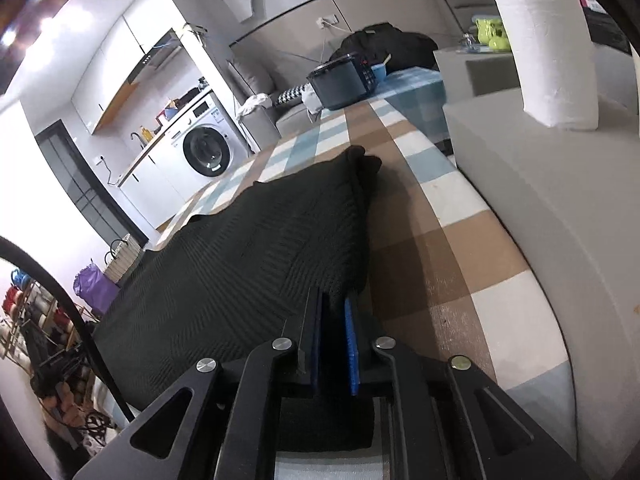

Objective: Fold small clothes

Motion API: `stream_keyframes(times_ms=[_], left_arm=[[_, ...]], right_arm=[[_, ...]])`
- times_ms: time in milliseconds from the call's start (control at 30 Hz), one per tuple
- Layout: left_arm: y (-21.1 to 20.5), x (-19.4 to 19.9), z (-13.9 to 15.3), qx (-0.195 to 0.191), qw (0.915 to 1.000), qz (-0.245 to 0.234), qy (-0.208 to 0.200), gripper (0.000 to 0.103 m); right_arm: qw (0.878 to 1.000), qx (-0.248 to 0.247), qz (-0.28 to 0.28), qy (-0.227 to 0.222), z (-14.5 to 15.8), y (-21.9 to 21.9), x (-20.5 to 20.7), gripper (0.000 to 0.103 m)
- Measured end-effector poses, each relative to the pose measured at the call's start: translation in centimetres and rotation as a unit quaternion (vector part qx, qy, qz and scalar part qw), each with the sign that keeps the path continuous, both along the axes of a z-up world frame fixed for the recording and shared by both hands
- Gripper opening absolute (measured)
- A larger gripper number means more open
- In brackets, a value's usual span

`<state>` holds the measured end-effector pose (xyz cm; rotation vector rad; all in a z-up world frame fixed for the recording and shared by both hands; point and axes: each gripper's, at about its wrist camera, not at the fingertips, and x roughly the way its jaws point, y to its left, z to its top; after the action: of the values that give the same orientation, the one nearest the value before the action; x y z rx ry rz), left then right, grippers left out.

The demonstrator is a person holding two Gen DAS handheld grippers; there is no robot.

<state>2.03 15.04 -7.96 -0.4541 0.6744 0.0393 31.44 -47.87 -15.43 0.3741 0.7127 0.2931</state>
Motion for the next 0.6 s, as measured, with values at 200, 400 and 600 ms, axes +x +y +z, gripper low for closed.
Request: stream_keyframes(times_ms=[200,400,600], left_arm=[[0.0,-0.5,0.3,0.008,0.9999,-0.01,0.008,0.004],[-0.2,-1.2,0.0,-0.007,0.9994,-0.03,0.013,0.051],[-1.9,-0.5,-1.1,0.017,0.9984,-0.041,0.034,0.042]], right_arm=[[1.0,-0.002,-0.005,-0.002,0.2,-0.1,-0.9,0.009],[0.998,0.056,0.028,0.025,-0.7,-0.6,-2.1,0.031],[0.999,0.039,0.024,0.019,-1.2,0.1,-3.9,0.032]])
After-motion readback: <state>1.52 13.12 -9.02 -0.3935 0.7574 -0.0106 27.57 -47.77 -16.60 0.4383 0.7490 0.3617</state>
